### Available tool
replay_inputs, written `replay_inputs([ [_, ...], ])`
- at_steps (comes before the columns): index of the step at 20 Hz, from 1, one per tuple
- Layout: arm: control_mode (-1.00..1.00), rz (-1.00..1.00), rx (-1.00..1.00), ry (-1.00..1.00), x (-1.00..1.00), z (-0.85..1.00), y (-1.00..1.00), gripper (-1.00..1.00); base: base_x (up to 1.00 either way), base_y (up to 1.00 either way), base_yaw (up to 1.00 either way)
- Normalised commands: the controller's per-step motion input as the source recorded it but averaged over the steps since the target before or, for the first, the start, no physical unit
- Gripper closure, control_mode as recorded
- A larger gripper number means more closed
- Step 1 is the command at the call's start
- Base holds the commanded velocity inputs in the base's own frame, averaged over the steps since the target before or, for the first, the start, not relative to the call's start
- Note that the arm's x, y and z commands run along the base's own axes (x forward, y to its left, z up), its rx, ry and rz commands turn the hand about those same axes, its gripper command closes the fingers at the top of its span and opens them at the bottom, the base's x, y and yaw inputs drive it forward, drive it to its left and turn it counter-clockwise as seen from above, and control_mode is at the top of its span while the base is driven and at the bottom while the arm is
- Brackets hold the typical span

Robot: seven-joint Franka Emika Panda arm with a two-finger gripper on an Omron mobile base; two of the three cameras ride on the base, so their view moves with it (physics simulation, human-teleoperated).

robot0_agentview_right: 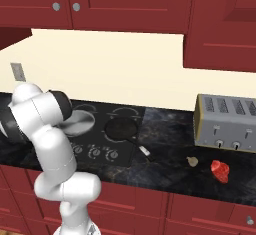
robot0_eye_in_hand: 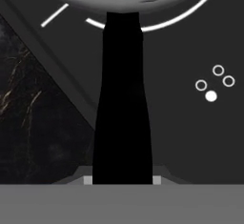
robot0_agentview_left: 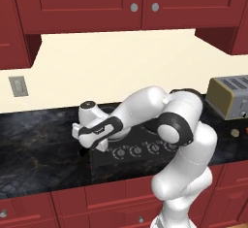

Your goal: Place both pans onto different burners. Then place the garlic and the steak on different pans.

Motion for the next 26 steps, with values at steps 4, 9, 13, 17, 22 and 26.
replay_inputs([
  [4,-1.0,0.0,0.0,0.0,0.23,-0.02,0.22,1.0,0.0,0.0,0.0],
  [9,-1.0,0.0,0.0,0.04,0.04,-0.01,0.22,1.0,0.0,0.0,0.0],
  [13,-1.0,0.0,0.0,0.08,-0.06,-0.03,0.05,1.0,0.0,0.0,0.0],
  [17,-1.0,0.0,0.02,0.01,-0.01,-0.06,-0.01,1.0,0.0,0.0,0.0],
  [22,-1.0,0.0,0.0,0.0,0.0,-0.11,-0.02,1.0,0.0,0.0,0.0],
  [26,-1.0,0.0,0.0,0.0,0.0,-0.14,-0.03,1.0,0.0,0.0,0.0],
])
